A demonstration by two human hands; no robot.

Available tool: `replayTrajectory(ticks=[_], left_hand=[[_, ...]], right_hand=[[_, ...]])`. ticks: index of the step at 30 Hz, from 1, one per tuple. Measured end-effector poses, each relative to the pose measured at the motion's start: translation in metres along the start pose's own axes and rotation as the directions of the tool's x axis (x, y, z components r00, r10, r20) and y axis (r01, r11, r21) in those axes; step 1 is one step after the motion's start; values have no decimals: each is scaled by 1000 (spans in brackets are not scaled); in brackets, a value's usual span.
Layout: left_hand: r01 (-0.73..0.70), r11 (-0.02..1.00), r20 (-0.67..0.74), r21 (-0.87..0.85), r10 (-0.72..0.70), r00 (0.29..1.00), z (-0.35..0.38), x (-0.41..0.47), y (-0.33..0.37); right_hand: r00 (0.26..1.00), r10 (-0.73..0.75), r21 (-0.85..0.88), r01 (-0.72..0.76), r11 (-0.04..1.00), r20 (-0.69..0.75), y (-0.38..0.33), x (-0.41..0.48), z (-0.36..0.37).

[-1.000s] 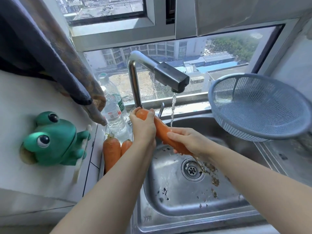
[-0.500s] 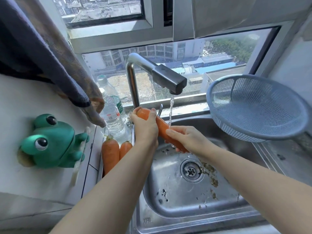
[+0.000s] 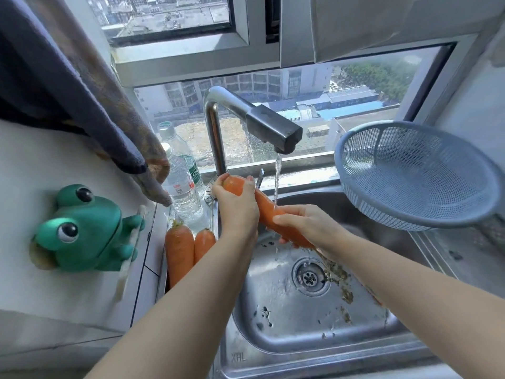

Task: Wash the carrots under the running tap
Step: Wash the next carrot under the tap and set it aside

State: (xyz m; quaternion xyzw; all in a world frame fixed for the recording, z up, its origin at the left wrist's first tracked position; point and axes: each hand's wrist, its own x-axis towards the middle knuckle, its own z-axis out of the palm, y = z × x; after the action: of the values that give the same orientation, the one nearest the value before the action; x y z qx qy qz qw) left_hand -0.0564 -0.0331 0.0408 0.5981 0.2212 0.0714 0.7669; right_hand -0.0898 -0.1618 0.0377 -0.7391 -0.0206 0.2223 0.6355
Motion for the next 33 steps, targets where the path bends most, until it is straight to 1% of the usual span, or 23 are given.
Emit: replayTrajectory(ticks=[10,14,18,21,26,28,30,32,33], left_hand=[[-5,1000,8,-19,5,1000,-2,0,0],[-3,1000,-2,-28,3,1000,-3,0,2],[14,999,-1,-41,-14,1000,-2,-1,2],[22,999,-4,-48,-22,1000,-3,-1,2],[26,996,-4,-84,-26,1000,-5,-4,1],[61,992,-1,-115,-62,998,-7,-4,1],[135,984,36,-120,-131,991,-14,-3,2],[249,964,138,-97,-234,962,-25,-4,4],[306,950,207,-64,-288,935,-31,-6,5]], right_hand=[[999,43,96,-44,994,16,2,0,0],[999,49,65,-50,997,11,1,1,0],[998,57,62,-58,996,25,2,1,-3],[998,60,60,-61,996,10,2,2,-3],[999,39,31,-40,999,38,2,1,-3],[1000,15,-13,-15,1000,0,2,1,-3],[999,-35,-98,31,995,-39,0,2,-3],[992,-93,-268,66,961,-89,0,4,-9],[985,-129,-388,74,919,-117,1,7,-14]])
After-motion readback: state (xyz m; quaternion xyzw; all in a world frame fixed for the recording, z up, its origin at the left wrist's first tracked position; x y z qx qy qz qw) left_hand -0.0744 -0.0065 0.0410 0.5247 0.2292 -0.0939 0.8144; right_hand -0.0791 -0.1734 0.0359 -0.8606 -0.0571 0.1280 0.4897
